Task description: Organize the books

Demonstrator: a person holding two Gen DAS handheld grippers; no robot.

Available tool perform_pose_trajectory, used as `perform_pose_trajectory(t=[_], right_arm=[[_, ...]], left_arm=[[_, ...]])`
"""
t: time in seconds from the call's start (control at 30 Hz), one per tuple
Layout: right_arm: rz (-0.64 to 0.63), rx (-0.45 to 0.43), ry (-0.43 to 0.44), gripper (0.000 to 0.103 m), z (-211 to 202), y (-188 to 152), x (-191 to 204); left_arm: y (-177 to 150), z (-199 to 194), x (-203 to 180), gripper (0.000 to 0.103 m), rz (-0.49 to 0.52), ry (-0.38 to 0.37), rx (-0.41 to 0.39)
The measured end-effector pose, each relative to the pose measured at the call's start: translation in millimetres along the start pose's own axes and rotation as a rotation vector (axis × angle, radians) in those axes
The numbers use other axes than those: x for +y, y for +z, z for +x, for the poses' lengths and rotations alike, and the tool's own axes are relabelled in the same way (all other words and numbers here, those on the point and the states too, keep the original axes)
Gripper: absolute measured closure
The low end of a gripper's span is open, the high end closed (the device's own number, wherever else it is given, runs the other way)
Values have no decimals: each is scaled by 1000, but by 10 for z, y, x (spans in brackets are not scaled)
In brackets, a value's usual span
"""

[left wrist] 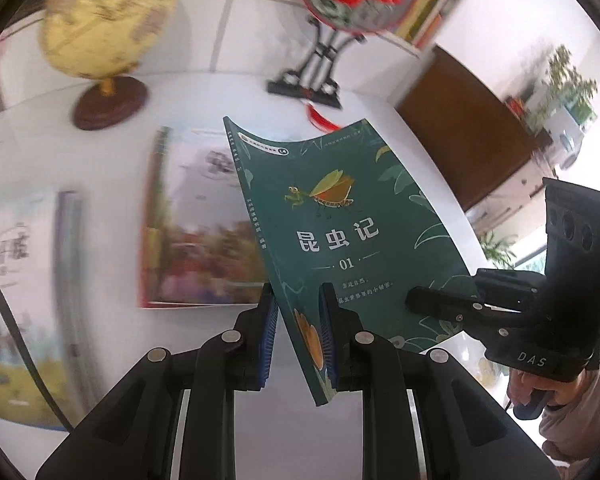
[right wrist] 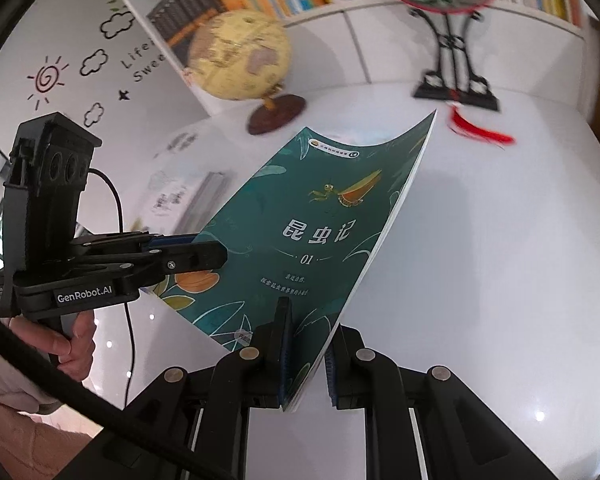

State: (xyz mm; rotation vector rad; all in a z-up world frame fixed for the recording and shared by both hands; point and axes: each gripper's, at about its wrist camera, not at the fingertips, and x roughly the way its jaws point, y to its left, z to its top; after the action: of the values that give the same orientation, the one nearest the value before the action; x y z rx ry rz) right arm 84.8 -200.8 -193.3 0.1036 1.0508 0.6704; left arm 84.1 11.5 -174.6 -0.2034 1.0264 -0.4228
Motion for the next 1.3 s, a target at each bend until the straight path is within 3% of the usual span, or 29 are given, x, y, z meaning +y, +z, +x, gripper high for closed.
perform_pose_trajectory(t=[0.4, 0.77, 1.03, 1.3], right_arm=[[-121, -21, 76, 89, 522, 438, 1156], [-152, 35, 153, 89, 1195, 544, 1983], [-168, 89, 155, 89, 1560, 522, 2345], [-147, 119, 151, 89, 1772, 476, 2433]], left_arm=[[-135, -802, 1027, 86, -105, 101, -119], [-383, -1219, 1872, 86, -200, 157, -147], [-568, -1275, 2285, 86, -264, 170, -145], [-700, -1206, 2512, 86, -286, 169, -120]])
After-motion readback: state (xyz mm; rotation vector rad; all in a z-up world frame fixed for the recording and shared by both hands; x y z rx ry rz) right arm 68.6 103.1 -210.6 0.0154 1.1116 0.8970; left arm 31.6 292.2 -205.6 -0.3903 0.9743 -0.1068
